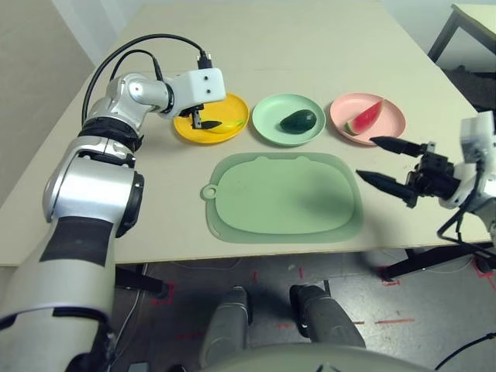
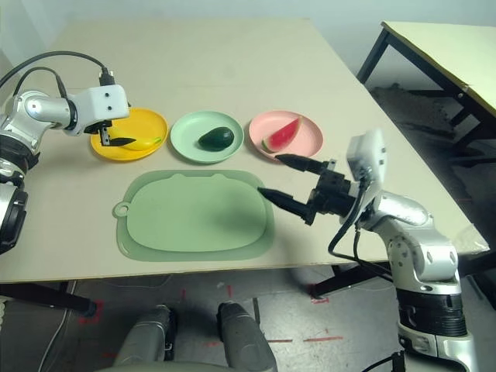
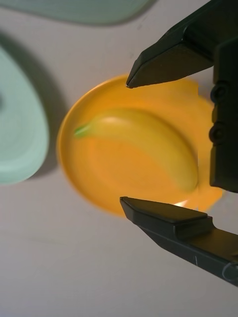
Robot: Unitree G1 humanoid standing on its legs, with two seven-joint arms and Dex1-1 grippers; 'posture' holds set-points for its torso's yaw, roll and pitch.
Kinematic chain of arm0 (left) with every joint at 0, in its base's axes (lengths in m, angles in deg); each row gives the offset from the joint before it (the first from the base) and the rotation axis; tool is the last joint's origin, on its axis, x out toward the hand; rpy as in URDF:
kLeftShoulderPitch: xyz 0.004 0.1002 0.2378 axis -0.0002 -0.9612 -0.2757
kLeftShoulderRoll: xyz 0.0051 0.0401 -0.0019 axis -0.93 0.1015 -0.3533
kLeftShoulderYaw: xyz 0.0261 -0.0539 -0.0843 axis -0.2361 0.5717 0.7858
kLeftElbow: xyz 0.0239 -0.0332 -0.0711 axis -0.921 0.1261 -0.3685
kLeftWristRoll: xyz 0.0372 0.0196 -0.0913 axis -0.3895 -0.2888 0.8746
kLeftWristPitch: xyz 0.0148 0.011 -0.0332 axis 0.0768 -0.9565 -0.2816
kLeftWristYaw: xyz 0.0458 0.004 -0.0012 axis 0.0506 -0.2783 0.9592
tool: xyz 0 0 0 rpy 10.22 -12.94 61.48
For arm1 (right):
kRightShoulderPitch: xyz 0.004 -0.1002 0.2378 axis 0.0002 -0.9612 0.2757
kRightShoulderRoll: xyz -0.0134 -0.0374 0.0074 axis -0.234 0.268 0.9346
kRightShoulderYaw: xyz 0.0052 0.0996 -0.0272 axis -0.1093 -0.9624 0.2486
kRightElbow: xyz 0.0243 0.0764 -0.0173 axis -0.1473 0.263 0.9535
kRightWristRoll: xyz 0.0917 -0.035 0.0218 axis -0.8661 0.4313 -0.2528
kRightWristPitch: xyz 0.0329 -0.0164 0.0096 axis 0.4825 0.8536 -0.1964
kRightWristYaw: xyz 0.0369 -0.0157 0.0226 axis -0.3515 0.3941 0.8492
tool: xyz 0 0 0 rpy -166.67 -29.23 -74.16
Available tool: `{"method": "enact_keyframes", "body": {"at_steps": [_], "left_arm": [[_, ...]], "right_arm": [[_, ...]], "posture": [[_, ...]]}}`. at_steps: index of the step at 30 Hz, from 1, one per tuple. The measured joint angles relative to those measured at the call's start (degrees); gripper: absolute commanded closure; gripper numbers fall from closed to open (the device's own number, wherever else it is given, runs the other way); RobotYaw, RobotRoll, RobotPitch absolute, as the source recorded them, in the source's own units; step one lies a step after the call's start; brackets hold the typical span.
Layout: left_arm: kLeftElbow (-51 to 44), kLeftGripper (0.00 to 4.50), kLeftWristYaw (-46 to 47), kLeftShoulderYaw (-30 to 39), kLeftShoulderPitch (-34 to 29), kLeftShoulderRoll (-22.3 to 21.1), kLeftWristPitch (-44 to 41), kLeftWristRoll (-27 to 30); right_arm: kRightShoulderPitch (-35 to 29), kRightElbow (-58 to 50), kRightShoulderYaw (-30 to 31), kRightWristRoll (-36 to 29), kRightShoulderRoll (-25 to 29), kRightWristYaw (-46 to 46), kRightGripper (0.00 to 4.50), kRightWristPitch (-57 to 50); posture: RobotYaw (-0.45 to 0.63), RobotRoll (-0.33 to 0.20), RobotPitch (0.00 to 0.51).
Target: Place the fruits into color-matched plates.
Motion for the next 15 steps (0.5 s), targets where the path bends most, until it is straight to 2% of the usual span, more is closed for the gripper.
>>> {"method": "enact_keyframes", "body": {"at_steps": [8,15], "left_arm": [[-3.6,0.03,-4.0,12.7,-5.5,0.2,-5.0,13.1],[-13.1,0.03,-1.7,21.7,-15.2,1.6,-10.3,23.6]], "right_arm": [[0.1,10.5,-7.8,0.6,2.4,3.1,0.0,0.9],[1.9,33.1,-9.1,9.5,3.4,3.3,0.0,14.4]], "posture": [[-0.15,0.0,0.131],[-0.12,0.0,0.127]]}}
